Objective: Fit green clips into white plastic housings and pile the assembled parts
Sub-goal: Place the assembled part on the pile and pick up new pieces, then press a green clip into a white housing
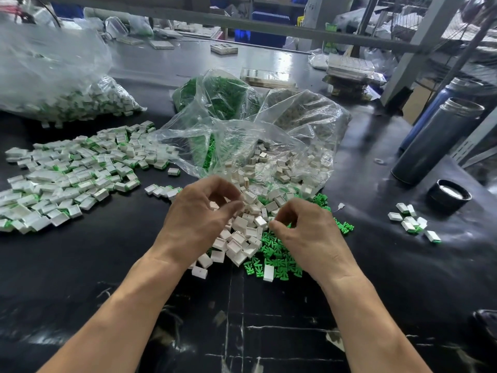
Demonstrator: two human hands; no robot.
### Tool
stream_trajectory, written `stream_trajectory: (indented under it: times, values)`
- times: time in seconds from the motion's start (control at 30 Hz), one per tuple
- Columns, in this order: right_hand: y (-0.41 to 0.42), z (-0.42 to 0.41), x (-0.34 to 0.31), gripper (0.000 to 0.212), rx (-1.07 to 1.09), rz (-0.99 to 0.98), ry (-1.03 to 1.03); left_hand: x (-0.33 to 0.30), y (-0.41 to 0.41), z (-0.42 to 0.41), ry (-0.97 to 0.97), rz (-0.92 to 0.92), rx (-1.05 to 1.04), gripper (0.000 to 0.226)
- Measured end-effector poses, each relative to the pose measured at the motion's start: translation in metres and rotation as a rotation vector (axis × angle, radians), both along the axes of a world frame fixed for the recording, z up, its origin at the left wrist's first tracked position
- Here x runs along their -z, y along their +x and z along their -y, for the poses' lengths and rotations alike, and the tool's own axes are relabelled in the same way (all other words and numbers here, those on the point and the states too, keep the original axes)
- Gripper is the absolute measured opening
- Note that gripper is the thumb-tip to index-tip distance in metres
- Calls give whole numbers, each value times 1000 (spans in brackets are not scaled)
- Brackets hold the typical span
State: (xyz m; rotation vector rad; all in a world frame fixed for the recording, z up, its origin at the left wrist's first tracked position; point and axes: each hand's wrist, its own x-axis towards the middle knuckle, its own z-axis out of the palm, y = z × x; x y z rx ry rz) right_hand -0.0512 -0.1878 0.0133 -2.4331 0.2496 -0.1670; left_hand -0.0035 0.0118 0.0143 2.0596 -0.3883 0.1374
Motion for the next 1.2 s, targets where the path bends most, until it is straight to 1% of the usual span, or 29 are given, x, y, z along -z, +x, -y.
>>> stream_trajectory:
  times: [0.07,0.13,0.23,0.37,0.53,0.7,0.87,0.97,1.03,1.1,1.2]
  values:
    - [1,-2,-1,14,20,90,184,-3,-1,2,-130,-38,4,22]
    - [2,-6,-2,10,20,153,359,-5,-3,4,-213,-59,12,28]
    - [1,-12,1,15,-15,226,515,-5,-6,8,-286,-80,46,31]
    - [2,-18,5,21,-59,282,577,-5,-9,14,-379,-124,96,27]
    - [3,-21,6,26,-90,330,613,-3,-10,17,-491,-188,58,24]
    - [0,-20,4,26,-101,358,665,-5,-12,18,-629,-263,95,30]
    - [0,-21,3,20,-102,362,707,-5,-10,18,-720,-366,70,34]
    - [1,-22,3,14,-63,373,803,-5,-10,19,-803,-410,73,29]
    - [1,-22,3,10,-56,372,858,-5,-10,20,-842,-436,82,31]
    - [1,-21,3,8,-55,370,867,-5,-10,21,-857,-459,90,34]
    - [0,-20,3,7,-47,356,896,-5,-10,22,-840,-477,93,29]
